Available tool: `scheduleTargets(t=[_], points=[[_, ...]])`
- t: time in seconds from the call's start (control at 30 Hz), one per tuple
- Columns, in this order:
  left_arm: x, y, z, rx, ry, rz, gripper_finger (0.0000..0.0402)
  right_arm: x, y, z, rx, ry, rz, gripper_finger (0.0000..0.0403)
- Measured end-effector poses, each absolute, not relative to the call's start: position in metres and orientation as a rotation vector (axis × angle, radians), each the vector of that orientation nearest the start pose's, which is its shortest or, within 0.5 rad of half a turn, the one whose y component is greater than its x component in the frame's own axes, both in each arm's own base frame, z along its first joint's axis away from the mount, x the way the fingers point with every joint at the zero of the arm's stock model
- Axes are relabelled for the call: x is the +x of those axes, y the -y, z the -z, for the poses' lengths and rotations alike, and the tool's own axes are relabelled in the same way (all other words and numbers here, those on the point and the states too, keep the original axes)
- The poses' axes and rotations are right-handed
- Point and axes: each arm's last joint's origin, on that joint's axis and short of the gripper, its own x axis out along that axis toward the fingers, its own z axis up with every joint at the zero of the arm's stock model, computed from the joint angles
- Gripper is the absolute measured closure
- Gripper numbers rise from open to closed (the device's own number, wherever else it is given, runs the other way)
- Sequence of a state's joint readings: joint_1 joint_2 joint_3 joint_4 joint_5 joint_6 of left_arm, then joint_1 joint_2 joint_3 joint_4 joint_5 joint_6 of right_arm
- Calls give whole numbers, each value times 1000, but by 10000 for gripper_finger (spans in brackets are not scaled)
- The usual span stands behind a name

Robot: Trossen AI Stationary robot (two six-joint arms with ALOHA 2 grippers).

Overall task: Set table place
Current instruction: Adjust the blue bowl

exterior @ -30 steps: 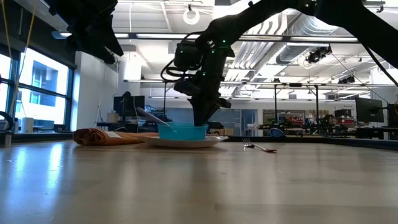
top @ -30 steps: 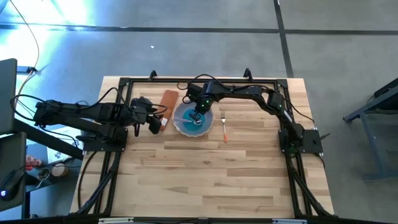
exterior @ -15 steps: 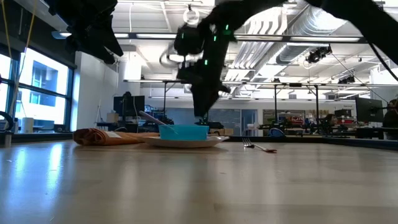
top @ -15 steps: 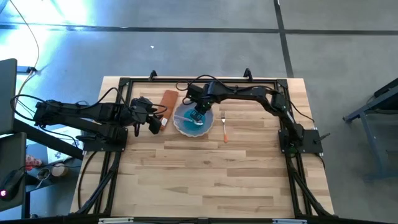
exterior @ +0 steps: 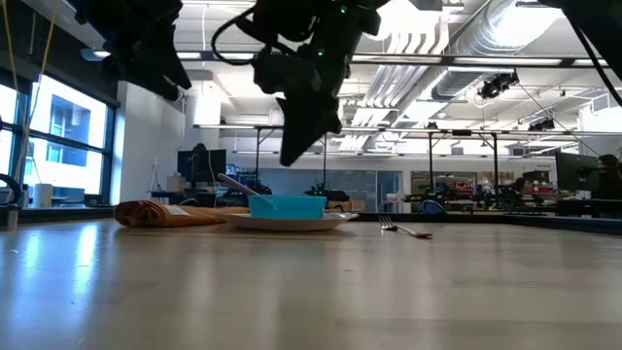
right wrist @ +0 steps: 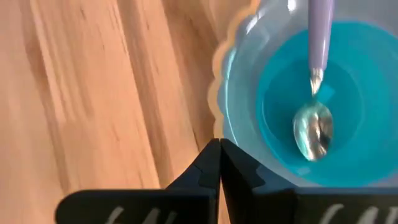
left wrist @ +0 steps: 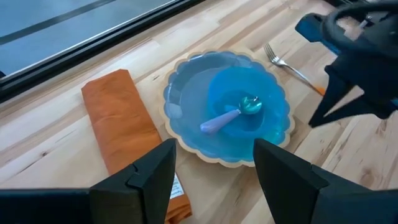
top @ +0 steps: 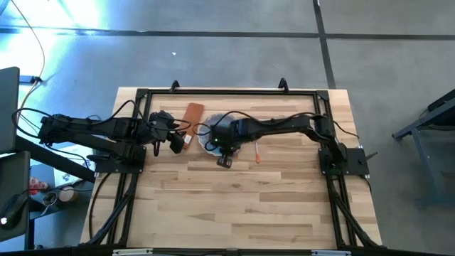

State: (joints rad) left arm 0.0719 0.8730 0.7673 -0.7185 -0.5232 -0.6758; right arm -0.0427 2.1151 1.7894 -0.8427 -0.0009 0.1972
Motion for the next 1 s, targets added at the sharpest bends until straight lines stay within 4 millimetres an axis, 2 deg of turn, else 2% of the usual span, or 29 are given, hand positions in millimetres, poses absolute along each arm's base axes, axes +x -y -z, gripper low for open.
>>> scheduleTargets(t=[0.3,0.5,1.0], points=[[159,-26,-269,-419,-626,-813,197,439,13,-194,274,-1197,167,403],[159,-26,-269,-416,-633,-815,197,438,14,-184,261,-1187,183,403],[157,-26,-268,-411,-649,-819,197,438,40,-184,239,-1157,285,403]])
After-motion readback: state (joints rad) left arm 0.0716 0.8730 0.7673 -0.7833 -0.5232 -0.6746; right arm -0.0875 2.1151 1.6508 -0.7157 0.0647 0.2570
